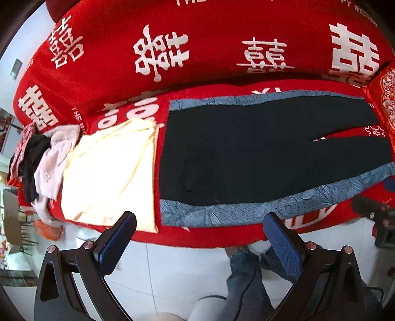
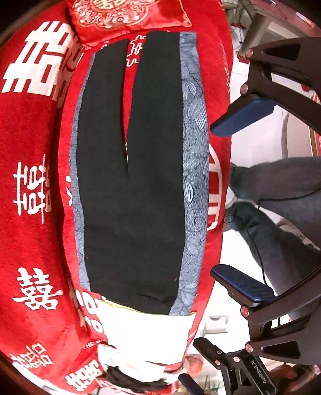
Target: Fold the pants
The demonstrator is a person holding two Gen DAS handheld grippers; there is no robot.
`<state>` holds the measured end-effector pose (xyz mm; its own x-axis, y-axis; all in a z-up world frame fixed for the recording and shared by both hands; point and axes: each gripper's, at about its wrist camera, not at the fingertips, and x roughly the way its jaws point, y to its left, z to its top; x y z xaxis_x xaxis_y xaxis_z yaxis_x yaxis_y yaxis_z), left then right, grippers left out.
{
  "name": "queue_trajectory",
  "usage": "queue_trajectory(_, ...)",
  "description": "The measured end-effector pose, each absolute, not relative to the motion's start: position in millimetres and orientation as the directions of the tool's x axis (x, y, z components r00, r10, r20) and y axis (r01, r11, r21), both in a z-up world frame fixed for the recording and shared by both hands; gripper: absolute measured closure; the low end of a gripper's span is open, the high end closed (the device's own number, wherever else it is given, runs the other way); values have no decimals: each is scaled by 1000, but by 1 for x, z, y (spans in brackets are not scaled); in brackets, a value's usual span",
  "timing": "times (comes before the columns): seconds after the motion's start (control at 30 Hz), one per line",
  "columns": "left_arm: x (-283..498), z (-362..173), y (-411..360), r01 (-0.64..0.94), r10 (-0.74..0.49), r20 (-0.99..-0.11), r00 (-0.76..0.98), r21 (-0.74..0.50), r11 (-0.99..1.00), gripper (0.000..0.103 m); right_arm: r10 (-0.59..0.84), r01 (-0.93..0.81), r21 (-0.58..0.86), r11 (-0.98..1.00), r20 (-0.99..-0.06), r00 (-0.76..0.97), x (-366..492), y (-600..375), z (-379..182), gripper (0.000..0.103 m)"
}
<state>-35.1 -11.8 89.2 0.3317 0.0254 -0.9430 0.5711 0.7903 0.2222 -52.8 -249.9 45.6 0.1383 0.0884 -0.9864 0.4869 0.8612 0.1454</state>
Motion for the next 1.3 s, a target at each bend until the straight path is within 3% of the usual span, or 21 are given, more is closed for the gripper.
queue_trajectory(0.43, -15, 87, 3, 587, -54, -961, 273, 122, 800, 0, 45, 529, 105, 842, -991, 125, -52, -233, 49, 0)
queue_trajectory(1.3, -9, 88, 18, 564, -42, -955, 295, 139, 814, 0, -21, 514, 46, 857, -992, 123, -44, -218, 60, 0)
